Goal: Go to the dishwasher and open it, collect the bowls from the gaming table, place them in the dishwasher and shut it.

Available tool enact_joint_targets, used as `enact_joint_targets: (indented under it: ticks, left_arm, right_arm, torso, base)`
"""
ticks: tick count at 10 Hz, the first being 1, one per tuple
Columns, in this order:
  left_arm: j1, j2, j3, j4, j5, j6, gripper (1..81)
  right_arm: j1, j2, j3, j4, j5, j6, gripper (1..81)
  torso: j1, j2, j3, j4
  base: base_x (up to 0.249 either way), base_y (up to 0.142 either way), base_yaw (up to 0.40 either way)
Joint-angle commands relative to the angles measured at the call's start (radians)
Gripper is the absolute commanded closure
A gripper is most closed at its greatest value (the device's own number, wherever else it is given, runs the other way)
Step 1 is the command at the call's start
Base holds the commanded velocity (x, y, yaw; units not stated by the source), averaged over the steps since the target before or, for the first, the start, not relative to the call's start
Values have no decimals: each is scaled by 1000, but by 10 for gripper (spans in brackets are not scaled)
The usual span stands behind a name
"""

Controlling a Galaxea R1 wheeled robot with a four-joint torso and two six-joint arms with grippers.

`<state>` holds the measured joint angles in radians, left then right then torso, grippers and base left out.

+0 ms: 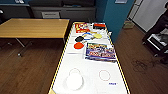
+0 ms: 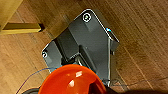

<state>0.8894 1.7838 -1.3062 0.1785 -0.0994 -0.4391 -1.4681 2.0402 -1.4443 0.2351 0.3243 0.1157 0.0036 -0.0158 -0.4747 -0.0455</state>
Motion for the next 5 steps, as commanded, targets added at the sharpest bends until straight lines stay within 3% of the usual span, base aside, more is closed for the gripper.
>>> enact_joint_targets:
  ticks: [1,2,5]
  left_arm:
    - [-169,-98,74,-2,145,-87,10]
    - [-218,-98,91,-2,173,-128,10]
    - [-365,-58,114,-4,299,-194,10]
  right_arm:
    - [11,-61,24,-20,-67,-2,811]
    - [11,-61,22,-20,-67,-2,811]
    - [19,-58,24,-20,-67,-2,811]
  torso:
    - [0,0,0,0]
    - [0,0,0,0]
    - [0,0,0,0]
  base:
    - [0,0,0]
    - [0,0,0]
    - [0,0,0]
